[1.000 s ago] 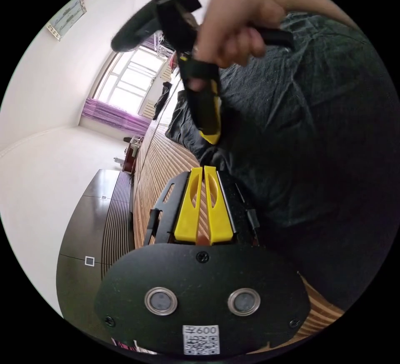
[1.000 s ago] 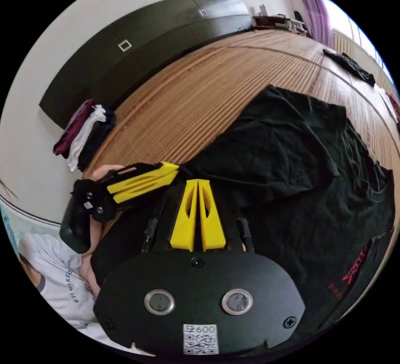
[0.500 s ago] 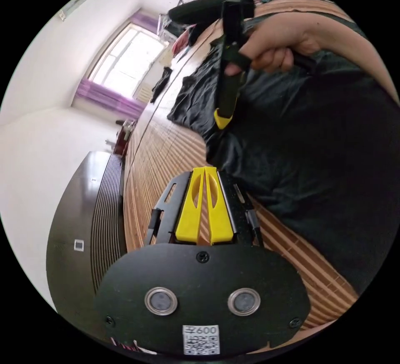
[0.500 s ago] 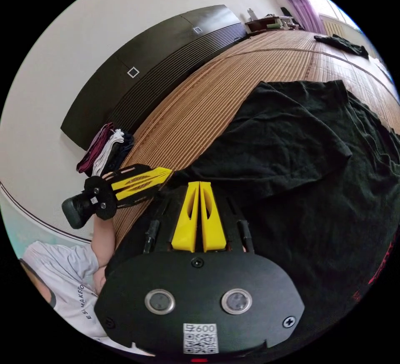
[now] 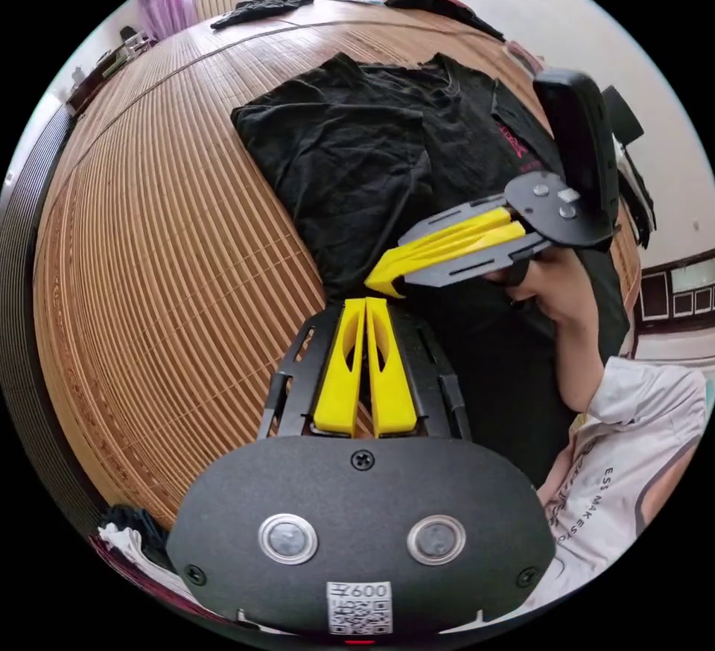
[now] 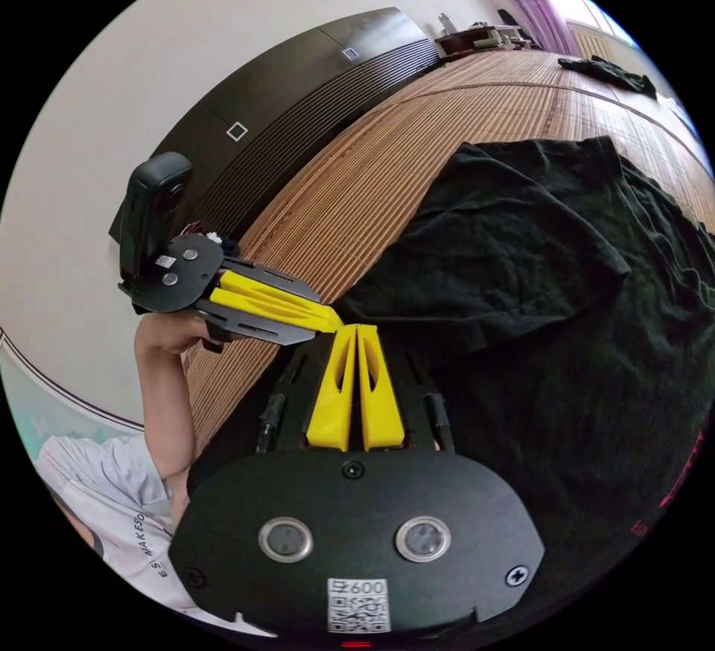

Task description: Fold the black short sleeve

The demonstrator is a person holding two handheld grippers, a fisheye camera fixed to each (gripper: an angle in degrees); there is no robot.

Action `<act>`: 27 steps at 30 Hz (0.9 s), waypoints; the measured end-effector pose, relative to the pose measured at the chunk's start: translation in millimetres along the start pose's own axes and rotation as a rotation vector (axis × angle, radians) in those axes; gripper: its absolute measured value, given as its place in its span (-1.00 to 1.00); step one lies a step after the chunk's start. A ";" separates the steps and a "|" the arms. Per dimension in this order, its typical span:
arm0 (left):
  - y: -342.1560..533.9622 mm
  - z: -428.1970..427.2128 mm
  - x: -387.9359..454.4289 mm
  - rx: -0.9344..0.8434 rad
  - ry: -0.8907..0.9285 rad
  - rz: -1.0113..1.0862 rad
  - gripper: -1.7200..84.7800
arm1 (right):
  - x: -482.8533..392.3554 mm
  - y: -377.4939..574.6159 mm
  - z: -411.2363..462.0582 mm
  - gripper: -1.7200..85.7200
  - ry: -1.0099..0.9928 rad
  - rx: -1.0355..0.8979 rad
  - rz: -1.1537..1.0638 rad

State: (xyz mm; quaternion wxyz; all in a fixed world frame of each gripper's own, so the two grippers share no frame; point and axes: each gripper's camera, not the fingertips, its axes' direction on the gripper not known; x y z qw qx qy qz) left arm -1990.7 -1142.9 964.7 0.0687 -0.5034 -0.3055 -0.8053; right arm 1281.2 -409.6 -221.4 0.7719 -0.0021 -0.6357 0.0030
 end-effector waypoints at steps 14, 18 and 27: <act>4.4 -30.7 88.7 0.127 -0.072 0.078 -0.95 | 13.5 53.7 -40.5 -0.98 0.087 -0.133 -0.063; 15.7 -59.0 101.9 0.162 -0.001 0.089 -0.95 | 19.6 62.8 -65.5 -0.98 -0.040 0.104 -0.057; 10.9 -37.6 148.7 0.232 -0.113 0.060 -0.95 | 24.6 66.5 18.5 -0.98 0.109 -0.063 -0.089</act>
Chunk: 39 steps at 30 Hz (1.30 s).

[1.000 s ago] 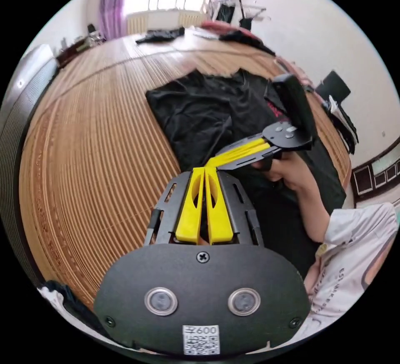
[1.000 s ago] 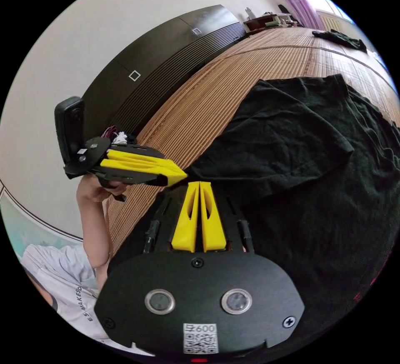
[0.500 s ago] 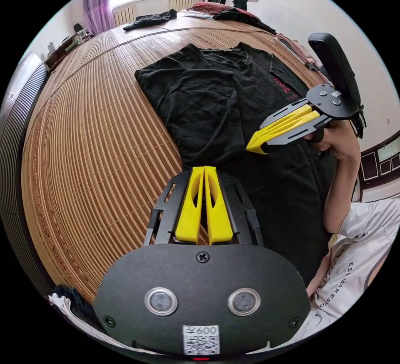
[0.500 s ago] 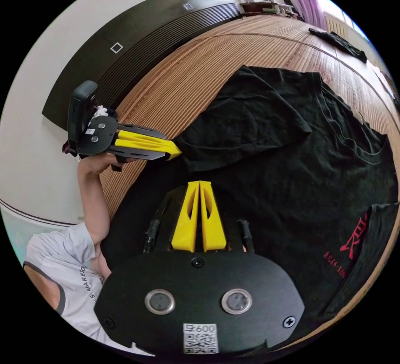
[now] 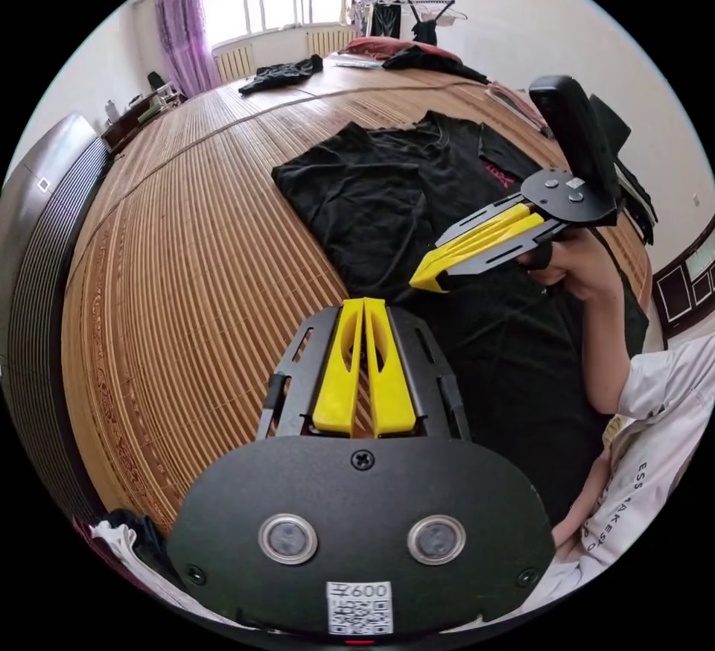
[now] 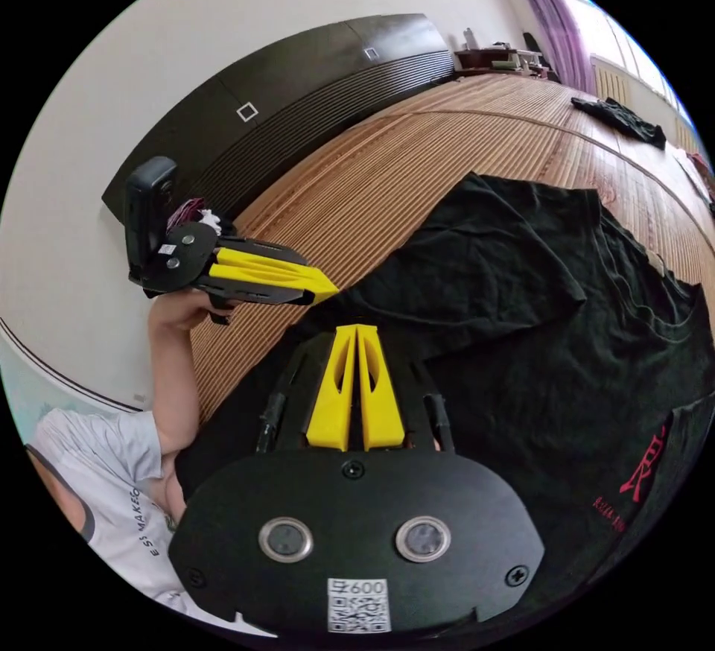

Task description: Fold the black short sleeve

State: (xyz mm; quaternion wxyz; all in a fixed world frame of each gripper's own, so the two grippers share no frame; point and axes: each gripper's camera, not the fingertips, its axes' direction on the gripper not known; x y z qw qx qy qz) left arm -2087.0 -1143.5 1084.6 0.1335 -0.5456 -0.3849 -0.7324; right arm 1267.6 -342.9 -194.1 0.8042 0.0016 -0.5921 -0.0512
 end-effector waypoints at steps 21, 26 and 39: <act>-35.7 109.6 160.8 -0.155 -0.277 0.091 -0.95 | 14.2 36.5 75.9 -0.98 0.161 -0.055 -0.036; -39.0 128.9 180.0 -0.157 -0.301 0.112 -0.94 | 26.4 45.4 86.0 -0.98 0.134 -0.044 -0.021; -42.4 160.0 183.7 -0.128 -0.259 0.094 -0.96 | 10.0 53.1 116.6 -0.98 0.255 -0.082 -0.063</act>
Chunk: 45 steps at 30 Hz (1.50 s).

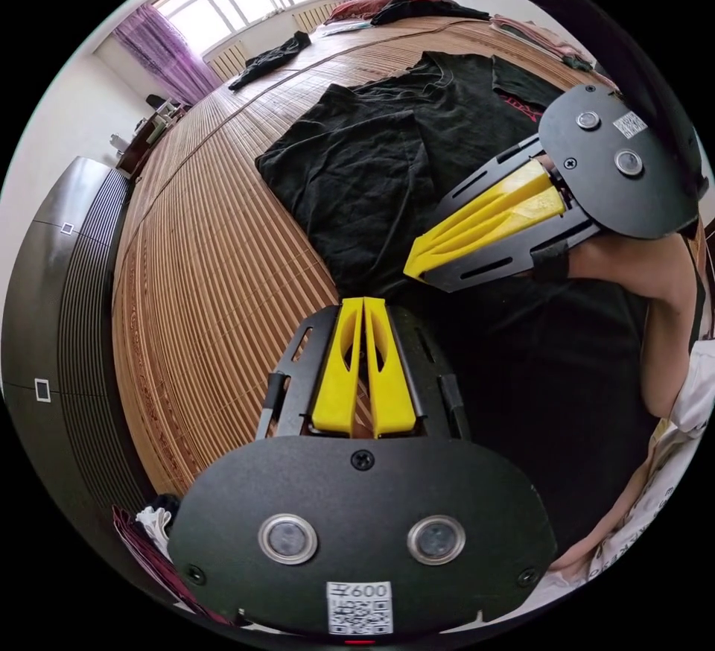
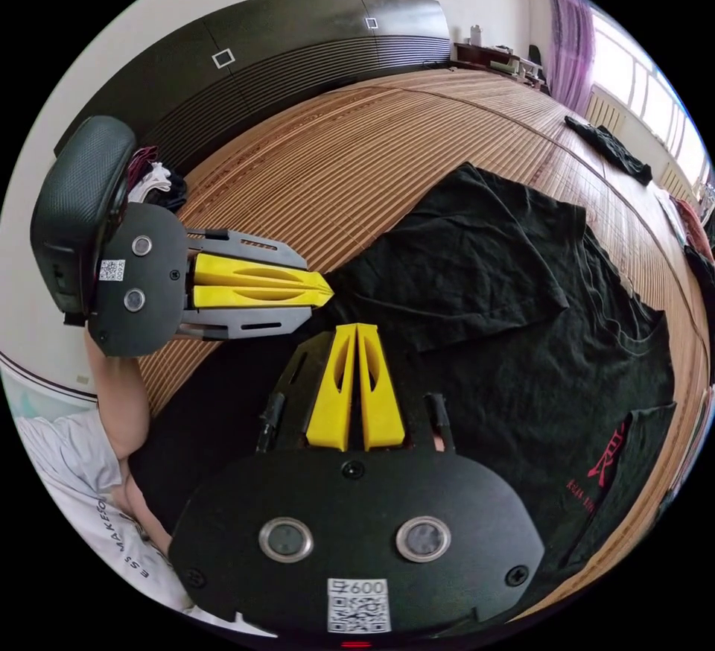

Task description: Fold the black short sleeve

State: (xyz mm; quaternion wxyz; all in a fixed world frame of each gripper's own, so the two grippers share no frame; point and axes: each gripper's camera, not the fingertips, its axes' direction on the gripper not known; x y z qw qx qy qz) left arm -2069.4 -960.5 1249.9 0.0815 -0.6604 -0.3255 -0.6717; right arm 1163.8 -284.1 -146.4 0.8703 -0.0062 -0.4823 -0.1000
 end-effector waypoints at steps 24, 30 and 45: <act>-201.5 94.2 -103.9 0.000 -0.177 -0.091 -0.95 | 24.8 9.6 -1.8 -0.98 -0.190 0.048 0.052; -215.9 107.1 -101.5 0.051 -0.317 -0.132 -0.95 | 5.4 3.4 -4.4 -0.98 -0.130 0.073 0.049; -189.2 90.7 -161.3 0.202 -0.233 -0.158 -0.96 | -26.9 -10.4 -23.3 -0.98 -0.176 0.085 0.061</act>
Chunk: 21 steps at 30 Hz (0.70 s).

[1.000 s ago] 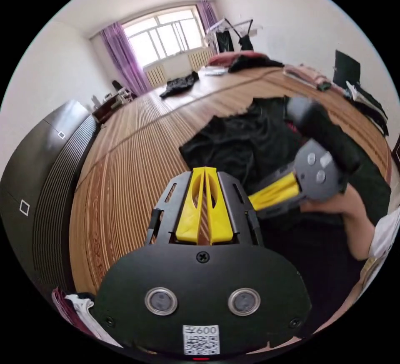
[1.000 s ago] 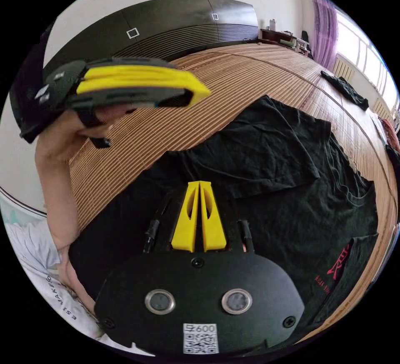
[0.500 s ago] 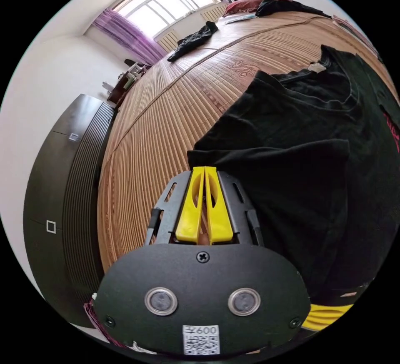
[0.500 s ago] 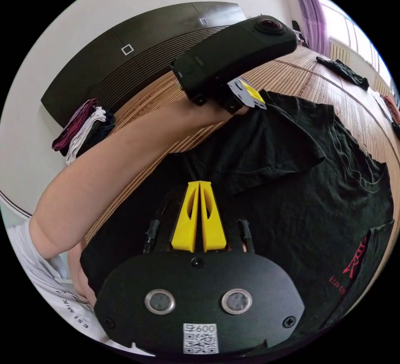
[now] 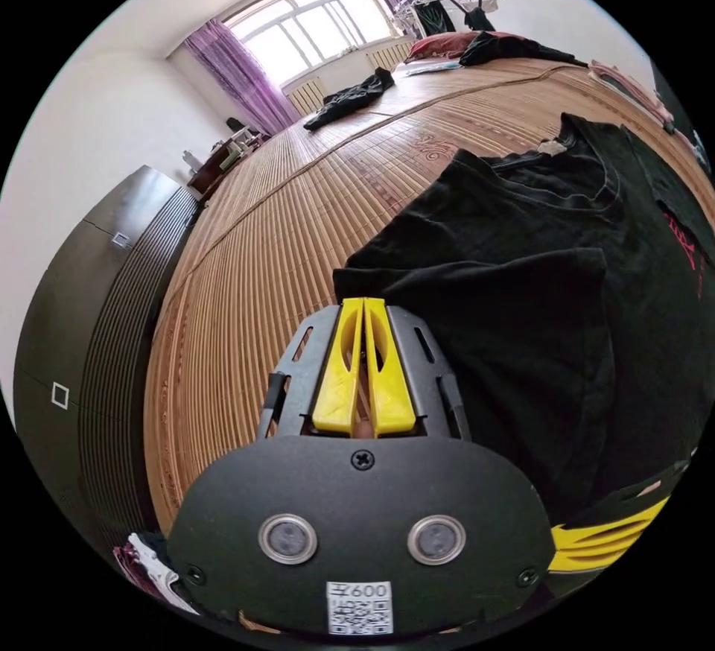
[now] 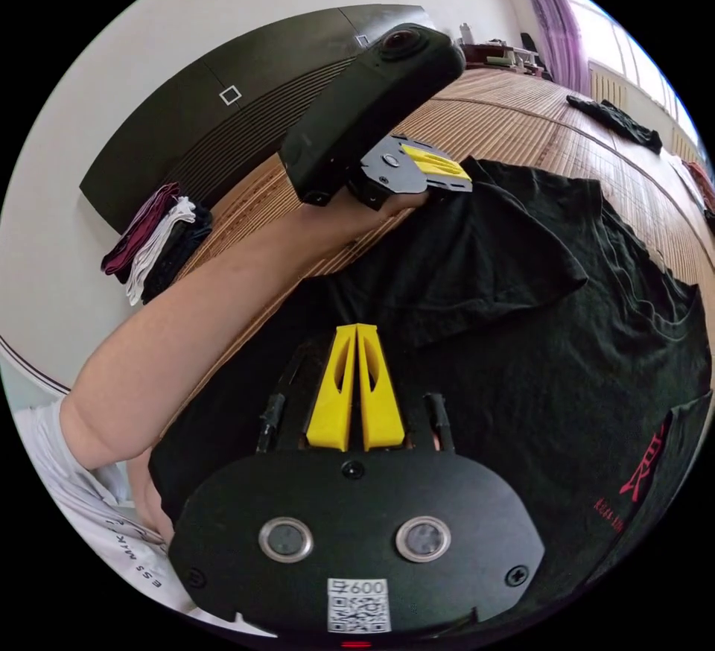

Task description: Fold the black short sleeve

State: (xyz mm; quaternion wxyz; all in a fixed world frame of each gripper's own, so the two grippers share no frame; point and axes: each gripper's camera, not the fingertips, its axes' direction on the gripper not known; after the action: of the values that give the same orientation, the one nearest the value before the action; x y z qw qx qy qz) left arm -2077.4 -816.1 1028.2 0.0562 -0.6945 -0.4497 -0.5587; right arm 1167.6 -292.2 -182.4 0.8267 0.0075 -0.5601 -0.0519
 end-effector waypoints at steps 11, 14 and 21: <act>3.8 -13.7 -60.5 0.076 0.158 -0.012 -0.96 | -43.9 -19.8 -16.9 -0.98 -0.010 0.000 0.029; 4.9 -13.8 -85.6 0.070 0.150 -0.111 -0.96 | -62.7 -26.4 -22.8 -0.98 0.013 -0.005 0.011; 2.2 -18.8 -98.8 0.064 0.130 -0.119 -0.96 | -78.7 -36.9 -44.5 -0.98 -0.051 0.015 0.038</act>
State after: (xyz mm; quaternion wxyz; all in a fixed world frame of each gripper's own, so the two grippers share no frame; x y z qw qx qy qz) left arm -2086.7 -883.9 954.4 0.0742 -0.6268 -0.5031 -0.5903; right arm 1177.1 -323.5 -274.3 0.8128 0.0019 -0.5816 -0.0324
